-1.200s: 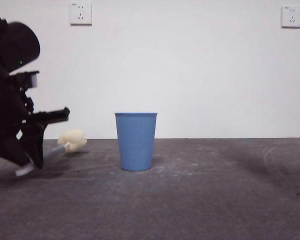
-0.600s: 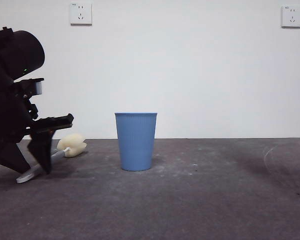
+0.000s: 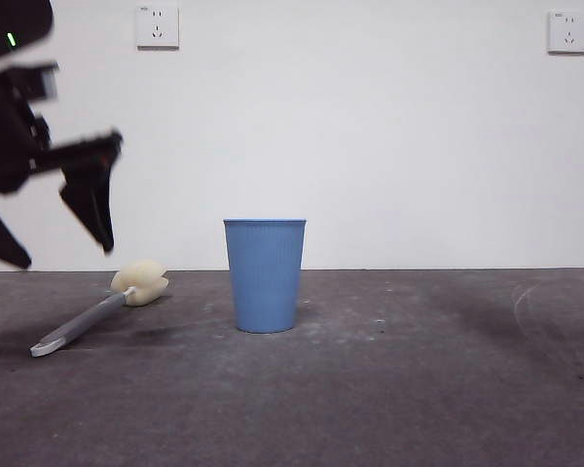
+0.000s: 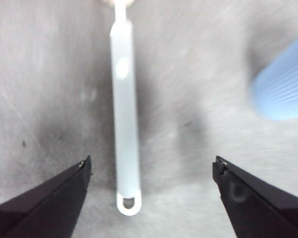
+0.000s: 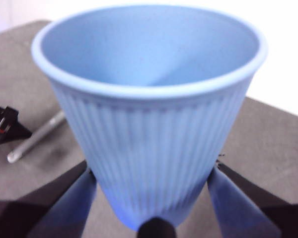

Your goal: Pick up the cup brush,pick up the cup,insert the brush into the cup,clean the cup,put the cup brush back,put the cup back to the fixed position on the table

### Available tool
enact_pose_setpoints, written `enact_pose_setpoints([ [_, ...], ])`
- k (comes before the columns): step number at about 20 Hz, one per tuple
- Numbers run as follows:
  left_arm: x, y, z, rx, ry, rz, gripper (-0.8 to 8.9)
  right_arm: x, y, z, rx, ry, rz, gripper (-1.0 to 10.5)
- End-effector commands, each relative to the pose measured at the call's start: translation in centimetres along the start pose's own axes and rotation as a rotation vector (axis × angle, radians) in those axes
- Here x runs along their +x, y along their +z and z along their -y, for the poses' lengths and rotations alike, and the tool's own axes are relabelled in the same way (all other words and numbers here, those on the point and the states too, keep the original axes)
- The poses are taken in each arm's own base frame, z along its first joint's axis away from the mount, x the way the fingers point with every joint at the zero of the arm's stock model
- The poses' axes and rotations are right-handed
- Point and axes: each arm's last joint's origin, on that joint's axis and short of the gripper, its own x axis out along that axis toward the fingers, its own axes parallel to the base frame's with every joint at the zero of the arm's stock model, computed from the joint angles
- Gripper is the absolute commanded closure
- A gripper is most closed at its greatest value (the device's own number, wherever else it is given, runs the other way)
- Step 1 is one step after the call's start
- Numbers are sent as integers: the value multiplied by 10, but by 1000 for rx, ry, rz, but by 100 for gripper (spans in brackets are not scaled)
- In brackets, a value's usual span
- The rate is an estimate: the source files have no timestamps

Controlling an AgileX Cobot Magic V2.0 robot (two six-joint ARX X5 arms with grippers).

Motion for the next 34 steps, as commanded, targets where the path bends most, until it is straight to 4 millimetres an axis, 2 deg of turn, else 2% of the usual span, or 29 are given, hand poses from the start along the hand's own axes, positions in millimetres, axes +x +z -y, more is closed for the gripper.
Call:
enact_pose_setpoints([
  [1,-24,1,2,41,-65,52,402,14,-7,-8,-17,-24,11,959],
  [3,-50,2,4,50,-148,105,405,33,-20,-11,2,-60,16,959],
  [7,-96,-4,5,79,-283,187,405,76,-62,-8,80,-60,43,959],
  [12,-127,-18,2,107,-349,208,405,130,-112,9,145,-5,-6,959],
  [16,-133,-23,0,131,-343,202,405,176,-144,19,170,12,-51,959],
  [20,-132,-23,0,145,-340,205,405,207,-173,21,186,17,-70,959],
  [25,-132,-23,0,155,-337,207,405,226,-194,18,187,43,-69,959],
  [34,-132,-22,0,164,-334,206,405,239,-219,12,181,63,-127,959],
])
